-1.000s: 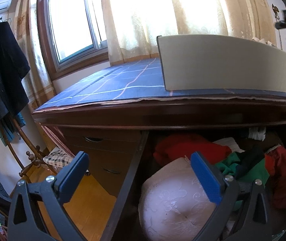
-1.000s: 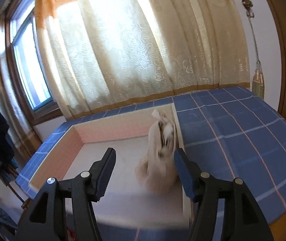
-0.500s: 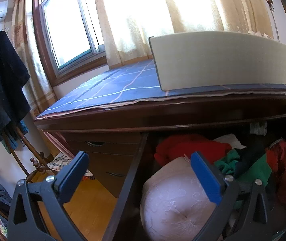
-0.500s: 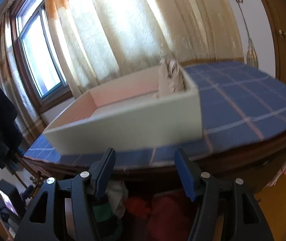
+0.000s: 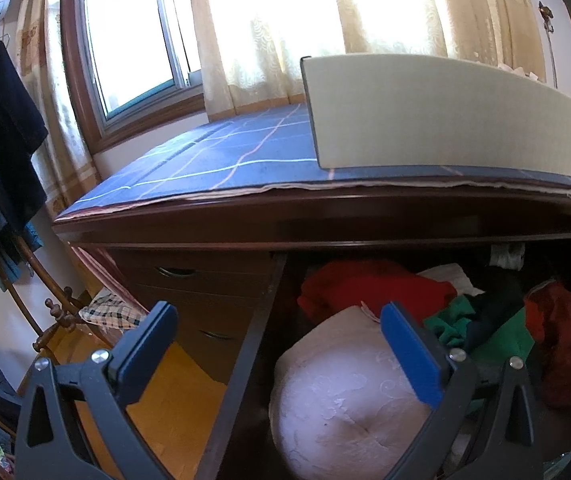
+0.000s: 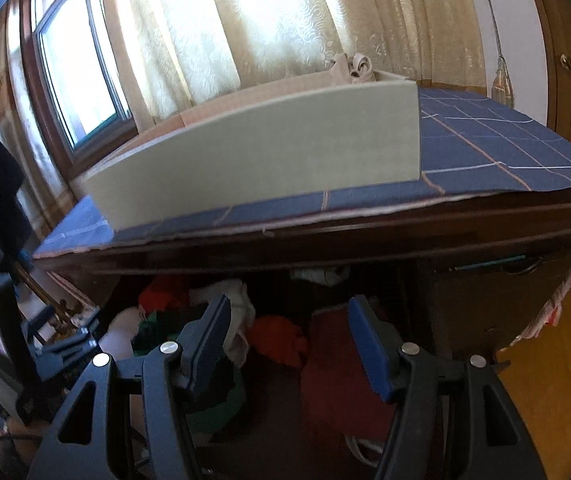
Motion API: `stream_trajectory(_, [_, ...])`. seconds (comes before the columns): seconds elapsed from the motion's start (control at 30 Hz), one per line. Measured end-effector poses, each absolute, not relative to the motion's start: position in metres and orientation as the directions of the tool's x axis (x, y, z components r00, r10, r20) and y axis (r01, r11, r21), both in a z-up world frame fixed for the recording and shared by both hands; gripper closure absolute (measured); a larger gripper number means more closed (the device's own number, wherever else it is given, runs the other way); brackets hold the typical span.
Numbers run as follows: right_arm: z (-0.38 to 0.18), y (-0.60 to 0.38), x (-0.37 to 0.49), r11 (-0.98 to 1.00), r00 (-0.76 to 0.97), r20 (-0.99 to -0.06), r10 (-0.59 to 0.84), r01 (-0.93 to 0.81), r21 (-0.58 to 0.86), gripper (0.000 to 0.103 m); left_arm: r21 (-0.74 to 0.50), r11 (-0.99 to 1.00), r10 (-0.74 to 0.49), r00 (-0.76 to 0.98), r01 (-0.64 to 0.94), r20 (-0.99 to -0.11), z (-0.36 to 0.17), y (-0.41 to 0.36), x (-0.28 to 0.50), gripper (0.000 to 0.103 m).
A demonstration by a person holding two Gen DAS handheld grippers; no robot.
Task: Take underwear out of drawer
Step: 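Move the open right gripper back down toward the drawer clothes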
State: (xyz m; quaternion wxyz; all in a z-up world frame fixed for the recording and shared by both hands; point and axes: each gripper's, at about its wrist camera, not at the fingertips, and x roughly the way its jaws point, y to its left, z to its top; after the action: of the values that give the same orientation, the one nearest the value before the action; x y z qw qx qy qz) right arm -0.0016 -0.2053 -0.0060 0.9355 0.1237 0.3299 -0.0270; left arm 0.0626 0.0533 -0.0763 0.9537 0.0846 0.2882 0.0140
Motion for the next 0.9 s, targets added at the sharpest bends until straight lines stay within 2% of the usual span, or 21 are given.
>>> stream_trajectory(0.57, [-0.024,-0.181,-0.008,0.980,0.737,-0.674,0.041,0.103,0.171,0.040,0.164,0.986,0.070,0.834,0.025,-0.547,-0.076,0.055,0.061,0.000])
stream_trajectory(0.9, [-0.036,-0.197,-0.039,0.971,0.712,-0.702,0.019,0.153,0.182,0.040,0.175,0.984,0.081,0.841,0.017,-0.535,-0.075,0.055,0.061,0.000])
